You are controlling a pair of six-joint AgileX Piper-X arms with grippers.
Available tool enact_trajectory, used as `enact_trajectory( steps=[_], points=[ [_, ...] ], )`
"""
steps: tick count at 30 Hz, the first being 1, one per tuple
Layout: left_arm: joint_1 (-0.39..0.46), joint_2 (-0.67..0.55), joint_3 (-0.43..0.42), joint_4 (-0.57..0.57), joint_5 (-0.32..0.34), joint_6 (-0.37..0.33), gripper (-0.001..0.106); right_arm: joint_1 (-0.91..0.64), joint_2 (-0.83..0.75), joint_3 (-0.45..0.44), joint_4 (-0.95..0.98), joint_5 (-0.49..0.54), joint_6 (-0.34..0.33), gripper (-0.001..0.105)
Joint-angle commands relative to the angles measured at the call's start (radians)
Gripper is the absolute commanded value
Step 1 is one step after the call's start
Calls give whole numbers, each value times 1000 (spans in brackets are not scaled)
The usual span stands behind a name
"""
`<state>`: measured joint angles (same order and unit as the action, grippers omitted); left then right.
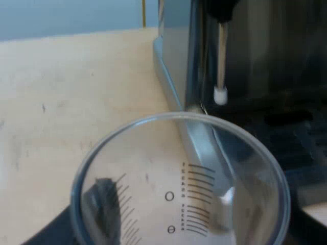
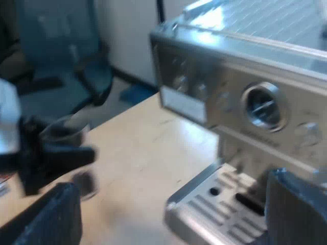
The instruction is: Pour the beans into the coffee machine
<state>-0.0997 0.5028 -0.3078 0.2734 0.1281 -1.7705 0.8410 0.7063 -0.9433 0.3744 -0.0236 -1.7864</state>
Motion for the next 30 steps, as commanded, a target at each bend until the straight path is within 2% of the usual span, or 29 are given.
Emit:
enact_trajectory(
  steps=[1,7,10,13,18,20,26,30],
  points=[
    [-2,-43,-44,146,21,5,22,4,-35,-9,-13,48,-4,79],
    [-2,-76,-118,215,45,64,22,4,-87,-9,-16,221,-4,79],
    [-2,-76,-160,240,45,71,22,4,-89,-9,-63,310,-6,79],
    [-2,-76,-216,261,43,71,22,1,-89,-9,-117,315,-20,79],
    [-2,-76,-307,302,41,71,22,1,-86,-9,-261,343,-133,79],
    [-2,-76,-335,302,38,71,22,1,-86,-9,-293,343,-156,79],
    [-2,-31,-415,302,19,94,22,1,-86,-9,-311,343,-164,79],
    [-6,81,-518,305,16,123,22,1,-86,-9,-311,343,-164,79]
  ],
)
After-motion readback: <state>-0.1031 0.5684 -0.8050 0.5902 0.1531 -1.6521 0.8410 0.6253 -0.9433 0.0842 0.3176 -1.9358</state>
